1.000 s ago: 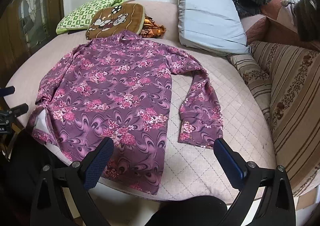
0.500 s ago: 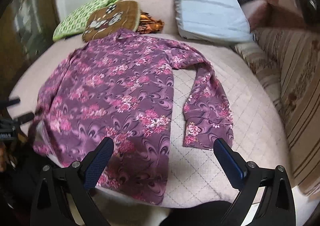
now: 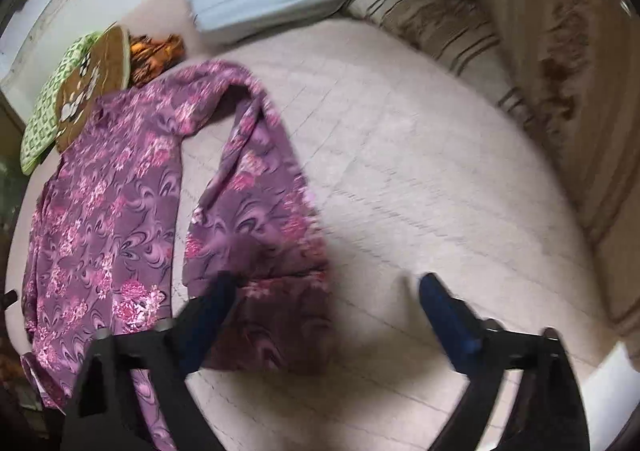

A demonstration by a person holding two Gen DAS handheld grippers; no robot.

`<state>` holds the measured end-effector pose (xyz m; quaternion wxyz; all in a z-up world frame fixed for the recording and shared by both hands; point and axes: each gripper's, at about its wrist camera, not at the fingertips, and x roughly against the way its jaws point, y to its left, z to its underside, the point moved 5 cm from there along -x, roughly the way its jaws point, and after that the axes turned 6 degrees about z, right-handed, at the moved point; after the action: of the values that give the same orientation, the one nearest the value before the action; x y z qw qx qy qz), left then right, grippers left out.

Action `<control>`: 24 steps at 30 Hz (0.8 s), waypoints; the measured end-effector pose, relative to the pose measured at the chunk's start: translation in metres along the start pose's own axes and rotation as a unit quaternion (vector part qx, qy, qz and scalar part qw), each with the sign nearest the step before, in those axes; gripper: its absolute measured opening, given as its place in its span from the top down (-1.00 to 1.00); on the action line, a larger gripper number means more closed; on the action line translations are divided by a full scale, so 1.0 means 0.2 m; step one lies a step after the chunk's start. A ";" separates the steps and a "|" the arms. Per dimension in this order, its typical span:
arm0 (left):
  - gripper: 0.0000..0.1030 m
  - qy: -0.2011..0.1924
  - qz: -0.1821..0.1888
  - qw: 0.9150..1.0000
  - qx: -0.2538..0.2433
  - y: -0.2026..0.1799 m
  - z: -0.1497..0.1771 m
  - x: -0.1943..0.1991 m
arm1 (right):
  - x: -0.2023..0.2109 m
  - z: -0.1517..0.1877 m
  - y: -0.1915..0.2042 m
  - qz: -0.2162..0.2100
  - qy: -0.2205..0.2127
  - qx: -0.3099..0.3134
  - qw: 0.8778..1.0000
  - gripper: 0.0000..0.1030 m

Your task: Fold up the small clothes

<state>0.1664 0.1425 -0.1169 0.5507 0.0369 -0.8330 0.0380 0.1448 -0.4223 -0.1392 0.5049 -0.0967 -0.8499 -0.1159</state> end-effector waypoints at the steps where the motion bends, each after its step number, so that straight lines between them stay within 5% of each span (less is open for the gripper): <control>1: -1.00 0.007 -0.003 1.000 0.007 0.00 -0.01 -0.04 | -0.01 0.01 0.03 -0.008 0.005 0.008 1.000 0.10; 3: -1.00 0.016 -0.015 1.000 0.017 -0.01 -0.02 -0.09 | -0.03 0.01 0.09 -0.013 0.005 0.039 0.999 0.37; 4: -0.97 0.020 -0.025 0.999 0.022 -0.01 -0.03 -0.11 | -0.02 0.01 0.10 -0.010 -0.003 0.055 0.998 0.78; 5: -0.93 0.021 -0.032 0.999 0.025 -0.01 -0.04 -0.13 | 0.00 -0.01 0.11 -0.005 -0.010 0.076 0.997 0.84; 9: -0.93 0.022 -0.053 0.998 0.036 0.01 -0.09 -0.15 | 0.11 -0.17 0.03 0.052 -0.049 0.125 0.990 0.85; 15: -0.93 0.021 -0.074 0.996 0.041 0.08 -0.15 -0.17 | 0.19 -0.59 -0.44 0.181 -0.095 0.069 0.977 0.85; 24: -0.93 0.017 -0.102 0.993 0.057 0.27 -0.24 -0.14 | -0.18 -0.86 -0.59 0.217 -0.033 0.015 0.976 0.80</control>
<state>0.2148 0.2015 -0.1255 0.5624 0.1525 -0.8121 0.0301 0.2730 -0.5873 -0.1029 0.4910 -0.2747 -0.8266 0.0122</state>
